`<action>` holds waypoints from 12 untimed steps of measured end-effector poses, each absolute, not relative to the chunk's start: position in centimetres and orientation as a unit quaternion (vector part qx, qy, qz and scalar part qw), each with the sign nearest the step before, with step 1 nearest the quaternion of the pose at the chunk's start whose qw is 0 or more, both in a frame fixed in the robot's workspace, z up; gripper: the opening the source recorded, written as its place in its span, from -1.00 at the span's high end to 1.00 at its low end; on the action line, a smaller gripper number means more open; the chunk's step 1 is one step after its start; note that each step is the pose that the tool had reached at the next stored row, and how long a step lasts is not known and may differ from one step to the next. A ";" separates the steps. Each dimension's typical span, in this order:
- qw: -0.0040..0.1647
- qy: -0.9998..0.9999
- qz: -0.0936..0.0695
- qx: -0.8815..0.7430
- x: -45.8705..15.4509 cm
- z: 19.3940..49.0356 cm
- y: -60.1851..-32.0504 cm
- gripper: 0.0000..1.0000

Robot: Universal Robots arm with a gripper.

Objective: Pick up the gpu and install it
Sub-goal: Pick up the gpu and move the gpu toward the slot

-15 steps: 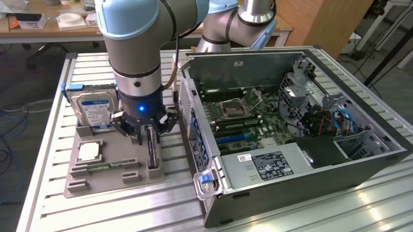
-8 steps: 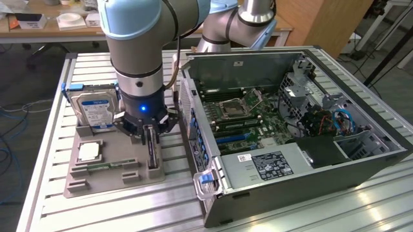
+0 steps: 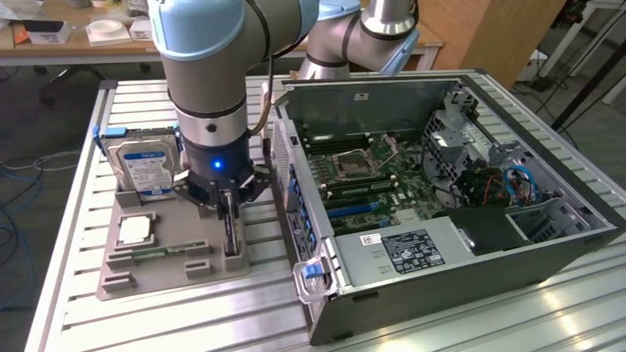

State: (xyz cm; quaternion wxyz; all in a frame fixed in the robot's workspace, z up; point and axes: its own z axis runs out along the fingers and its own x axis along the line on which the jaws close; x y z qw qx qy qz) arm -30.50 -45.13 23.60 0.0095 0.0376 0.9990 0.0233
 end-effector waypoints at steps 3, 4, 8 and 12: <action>0.010 0.999 0.023 0.038 -30.5 23.6 -45.1 0.40; 0.009 0.999 0.023 0.038 -30.5 23.6 -45.1 0.40; 0.009 0.999 0.023 0.038 -30.5 23.6 -45.1 0.40; 0.009 0.999 0.023 0.038 -30.5 23.6 -45.1 0.47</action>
